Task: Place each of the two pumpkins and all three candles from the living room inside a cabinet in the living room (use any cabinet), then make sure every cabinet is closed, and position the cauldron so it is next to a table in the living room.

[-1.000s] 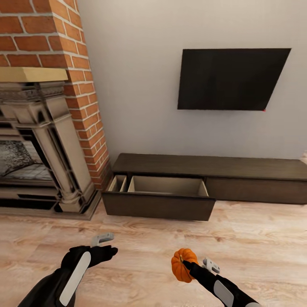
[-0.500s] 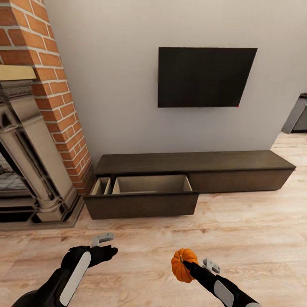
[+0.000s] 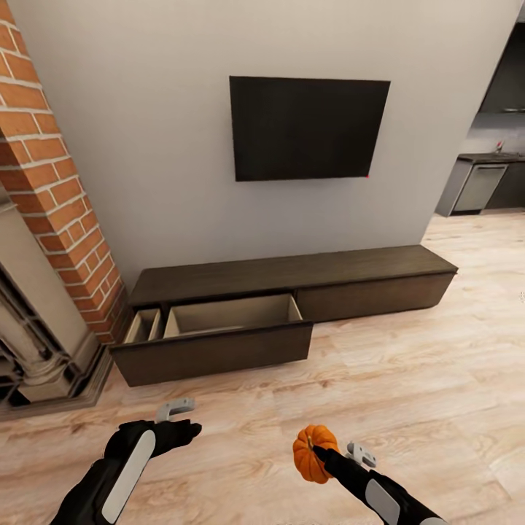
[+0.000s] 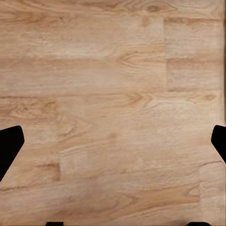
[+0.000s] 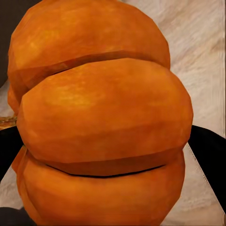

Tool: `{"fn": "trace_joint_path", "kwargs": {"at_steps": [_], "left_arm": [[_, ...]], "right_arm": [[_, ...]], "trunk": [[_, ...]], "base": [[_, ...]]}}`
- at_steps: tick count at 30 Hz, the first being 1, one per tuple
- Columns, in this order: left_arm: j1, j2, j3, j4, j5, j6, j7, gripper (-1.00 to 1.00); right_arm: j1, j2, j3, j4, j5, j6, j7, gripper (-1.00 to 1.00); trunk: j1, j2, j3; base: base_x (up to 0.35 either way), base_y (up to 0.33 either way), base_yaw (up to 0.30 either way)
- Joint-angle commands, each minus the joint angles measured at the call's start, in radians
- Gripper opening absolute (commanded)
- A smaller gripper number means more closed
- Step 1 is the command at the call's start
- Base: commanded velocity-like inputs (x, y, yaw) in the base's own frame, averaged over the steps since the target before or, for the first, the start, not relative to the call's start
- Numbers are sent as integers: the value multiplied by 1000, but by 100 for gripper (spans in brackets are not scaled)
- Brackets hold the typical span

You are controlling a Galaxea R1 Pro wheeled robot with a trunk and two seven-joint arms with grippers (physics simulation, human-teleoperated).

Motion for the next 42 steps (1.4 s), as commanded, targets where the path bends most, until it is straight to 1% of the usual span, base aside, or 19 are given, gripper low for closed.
{"fn": "trace_joint_path", "kwargs": {"at_steps": [1,42], "left_arm": [[0,1,-2,-1,11,2,10,100],[0,2,-2,-1,11,2,10,100]], "right_arm": [[-1,-1,3,-1,-8,4,1,-100],[-1,0,3,-1,-8,-3,1,-100]], "trunk": [[0,0,-2],[0,0,-28]], "base": [[0,0,-265],[0,0,-265]]}}
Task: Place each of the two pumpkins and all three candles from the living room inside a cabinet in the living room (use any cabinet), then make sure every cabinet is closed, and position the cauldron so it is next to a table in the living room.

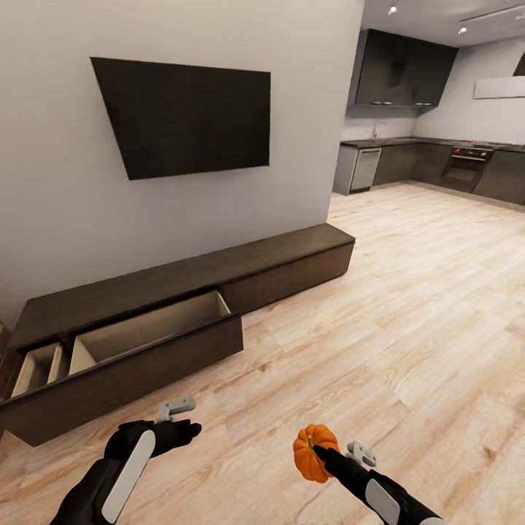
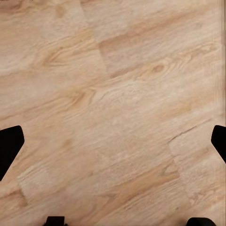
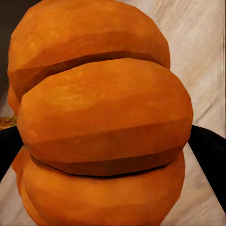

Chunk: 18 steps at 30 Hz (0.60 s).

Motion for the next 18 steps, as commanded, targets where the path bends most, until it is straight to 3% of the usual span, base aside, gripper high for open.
{"fn": "trace_joint_path", "kwargs": {"at_steps": [1,18], "left_arm": [[0,1,-2,-1,11,2,10,100],[0,1,-2,-1,11,2,10,100]], "right_arm": [[-1,-1,2,-1,-8,4,2,-100],[-1,-1,2,-1,-8,4,2,-100]], "trunk": [[0,0,-1],[0,0,-13]], "base": [[0,0,-265],[0,0,-265]]}}
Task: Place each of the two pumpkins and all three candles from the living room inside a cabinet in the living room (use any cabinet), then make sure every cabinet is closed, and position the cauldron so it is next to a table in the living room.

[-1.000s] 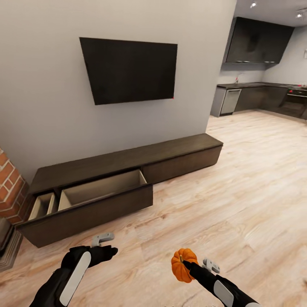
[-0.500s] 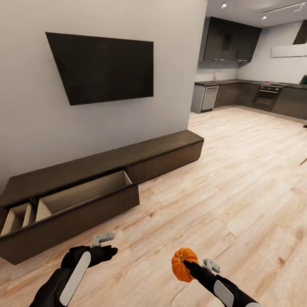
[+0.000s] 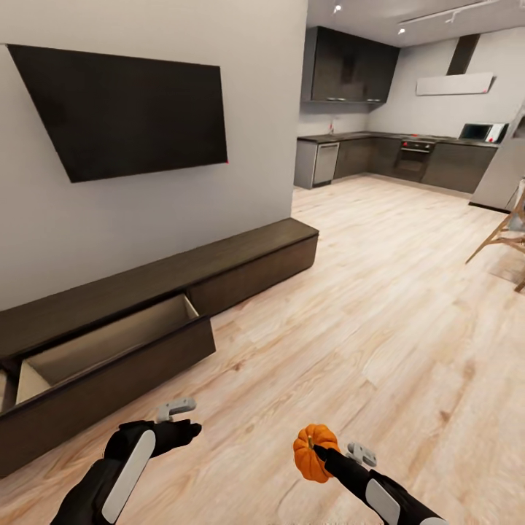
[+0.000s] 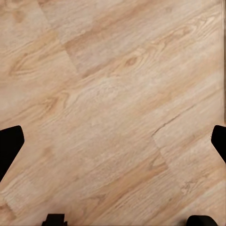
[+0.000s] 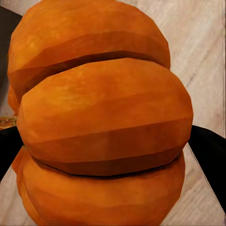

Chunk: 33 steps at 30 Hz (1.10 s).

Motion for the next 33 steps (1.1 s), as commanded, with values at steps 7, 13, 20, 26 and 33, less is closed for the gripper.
{"fn": "trace_joint_path", "kwargs": {"at_steps": [7,13,20,26,33], "left_arm": [[0,1,-2,-1,11,2,10,100],[0,1,-2,-1,11,2,10,100],[0,1,-2,-1,11,2,10,100],[0,1,-2,-1,11,2,10,100],[0,1,-2,-1,11,2,10,100]], "right_arm": [[-1,0,3,-1,-8,4,2,-100],[-1,0,3,-1,-8,4,2,-100],[-1,0,3,-1,-8,4,2,-100],[0,1,3,-1,-8,4,2,-100],[0,1,3,-1,-8,4,2,-100]], "trunk": [[0,0,-6],[0,0,-10],[0,0,-15],[0,0,-19],[0,0,-24]], "base": [[0,0,-265],[0,0,-265],[0,0,-265],[0,0,-265],[0,0,-264]]}}
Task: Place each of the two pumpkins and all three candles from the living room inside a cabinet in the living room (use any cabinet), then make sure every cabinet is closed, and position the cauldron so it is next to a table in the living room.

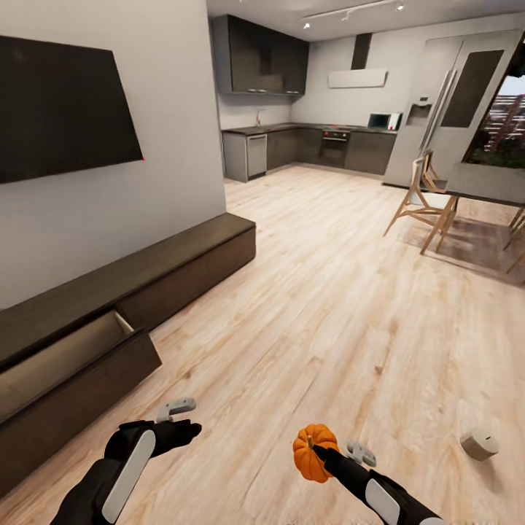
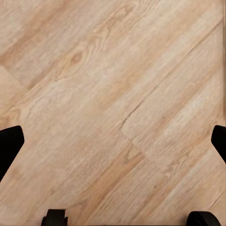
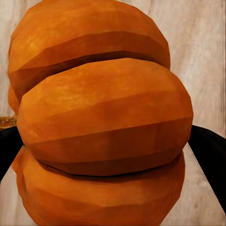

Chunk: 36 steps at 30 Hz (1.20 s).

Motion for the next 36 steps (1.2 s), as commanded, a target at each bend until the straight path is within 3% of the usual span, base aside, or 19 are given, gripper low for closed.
{"fn": "trace_joint_path", "kwargs": {"at_steps": [1,27,36], "left_arm": [[0,1,-2,-1,11,2,10,100],[0,2,-1,-2,11,2,10,100],[0,2,-1,-2,11,2,10,100]], "right_arm": [[-1,0,3,-1,-8,4,1,-100],[-1,0,3,-1,-8,4,1,-100],[-1,0,3,-1,-8,3,1,-100]], "trunk": [[0,0,-2],[0,0,-21],[0,0,-28]], "base": [[0,0,-261],[0,0,-258],[159,0,-258]]}}
